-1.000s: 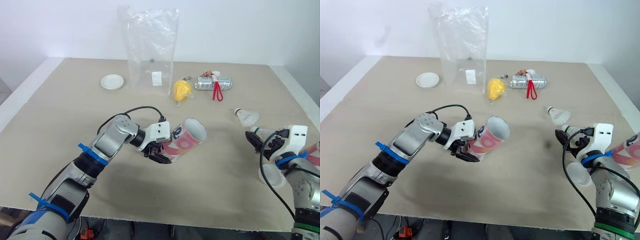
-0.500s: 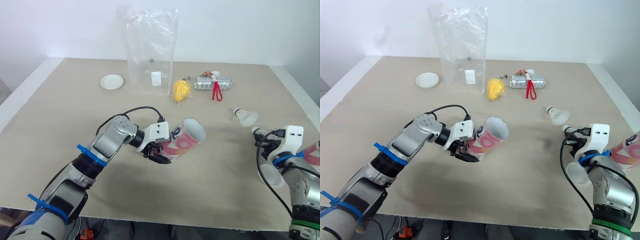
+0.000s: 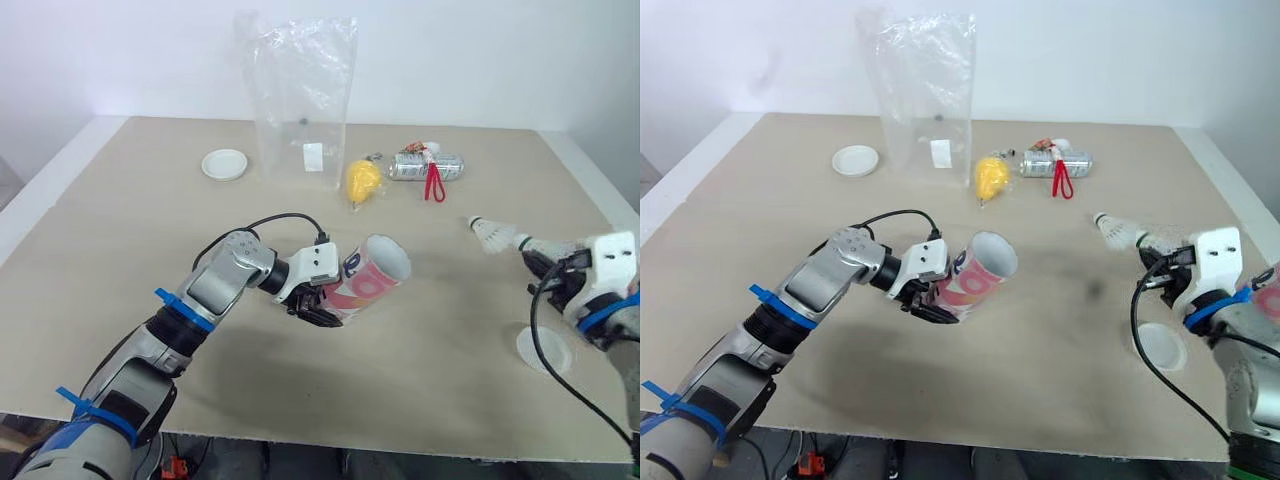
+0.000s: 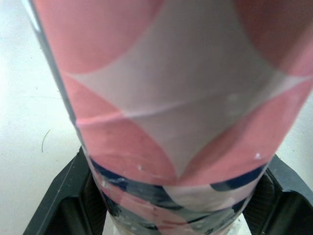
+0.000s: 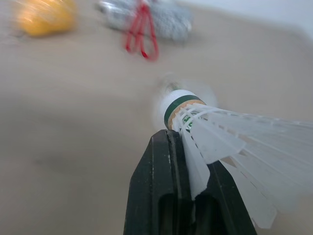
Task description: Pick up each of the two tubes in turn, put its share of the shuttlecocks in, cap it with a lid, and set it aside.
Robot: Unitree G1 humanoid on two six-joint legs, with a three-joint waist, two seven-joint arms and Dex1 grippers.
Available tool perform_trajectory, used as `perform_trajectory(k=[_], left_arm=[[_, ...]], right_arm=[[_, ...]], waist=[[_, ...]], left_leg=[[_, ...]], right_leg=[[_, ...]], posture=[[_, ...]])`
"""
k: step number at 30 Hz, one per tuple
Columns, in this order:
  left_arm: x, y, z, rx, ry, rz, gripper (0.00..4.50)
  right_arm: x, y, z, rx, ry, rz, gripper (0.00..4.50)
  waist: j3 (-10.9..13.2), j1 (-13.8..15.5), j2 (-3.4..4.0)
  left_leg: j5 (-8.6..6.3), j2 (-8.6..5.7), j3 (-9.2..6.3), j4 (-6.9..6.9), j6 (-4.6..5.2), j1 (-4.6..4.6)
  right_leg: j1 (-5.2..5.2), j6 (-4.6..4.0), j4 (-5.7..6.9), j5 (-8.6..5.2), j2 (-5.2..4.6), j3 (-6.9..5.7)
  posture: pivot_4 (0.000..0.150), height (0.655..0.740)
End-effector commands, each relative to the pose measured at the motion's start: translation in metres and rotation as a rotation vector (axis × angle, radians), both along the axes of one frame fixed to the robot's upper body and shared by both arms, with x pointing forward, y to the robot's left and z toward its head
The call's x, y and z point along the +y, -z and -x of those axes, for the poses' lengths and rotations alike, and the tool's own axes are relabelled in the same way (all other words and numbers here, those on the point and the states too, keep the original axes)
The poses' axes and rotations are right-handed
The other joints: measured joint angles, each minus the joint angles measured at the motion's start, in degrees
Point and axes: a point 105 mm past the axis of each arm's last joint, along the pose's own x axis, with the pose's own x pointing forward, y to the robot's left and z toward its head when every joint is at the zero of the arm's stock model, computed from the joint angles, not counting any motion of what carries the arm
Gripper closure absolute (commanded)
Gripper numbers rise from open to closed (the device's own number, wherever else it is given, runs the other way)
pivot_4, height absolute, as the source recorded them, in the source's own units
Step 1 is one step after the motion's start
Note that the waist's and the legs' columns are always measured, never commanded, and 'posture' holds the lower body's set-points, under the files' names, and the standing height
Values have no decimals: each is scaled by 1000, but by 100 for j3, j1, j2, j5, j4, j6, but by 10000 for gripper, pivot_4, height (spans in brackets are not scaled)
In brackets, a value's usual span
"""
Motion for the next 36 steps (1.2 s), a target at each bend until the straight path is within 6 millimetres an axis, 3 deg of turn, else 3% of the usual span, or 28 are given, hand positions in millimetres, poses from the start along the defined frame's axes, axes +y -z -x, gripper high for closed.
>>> perform_trajectory(k=[1, 3, 5, 7, 9, 22, 32, 34, 36], left_arm=[[1, 0, -3, 1, 3, -17, 15337], [1, 0, -4, 2, 7, -19, 15337], [1, 0, -5, 1, 12, -21, 15337], [-1, -2, -6, -1, 15, -18, 15337], [-2, -3, -6, -4, 18, -15, 15337], [1, -2, -5, -4, 1, -13, 15337], [-1, -2, -3, -4, -4, -7, 15337], [0, -1, -4, -3, -8, -9, 15337], [2, -1, -4, -3, -11, -12, 15337]], right_arm=[[65, -80, 16, -206, -341, 246, 44473], [98, -94, 24, -227, -499, 338, 44473], [122, -95, 30, -222, -627, 410, 44473], [148, -85, 40, -198, -801, 569, 44473], [158, -77, 44, -178, -894, 660, 44473], [150, -61, 40, -125, -1055, 847, 44473], [154, -53, 35, -129, -1105, 867, 44473], [155, -55, 36, -129, -1112, 860, 37776], [155, -57, 37, -135, -1115, 852, 34450]], waist=[[2, -29, 1], [5, -47, 4], [-1, -41, -39], [0, -23, -65], [1, 2, -66], [2, 14, -67], [2, 14, -67], [2, 14, -67], [2, 14, -67]], left_leg=[[0, 2, 0, 3, 0, 3], [0, 4, 2, -1, 1, 6], [0, 12, -17, -6, 1, 9], [0, 16, -26, -6, 0, 3], [-1, 8, -14, -5, -2, -6], [-1, 1, -20, 0, -2, -25], [-1, 1, -20, 1, -2, -24], [-1, 1, -19, 3, -2, -24], [-1, 1, -20, 3, -2, -24]], right_leg=[[2, 0, 0, 0, 2, 0], [-1, 0, 0, 1, 2, -1], [5, -14, 0, -6, 11, -18], [7, -23, -4, -11, 11, -30], [2, -17, -12, -12, -1, -22], [-12, -10, -9, -9, -8, -27], [-11, -10, -7, -9, -8, -27], [-11, -10, -6, -8, -8, -26], [-10, -11, -6, -8, -8, -26]], posture=[[1500, 7400], [1500, 7400], [1500, 7400], [1500, 7400], [1500, 7400], [1500, 7400], [1500, 7400], [1500, 7400], [1500, 7400]])
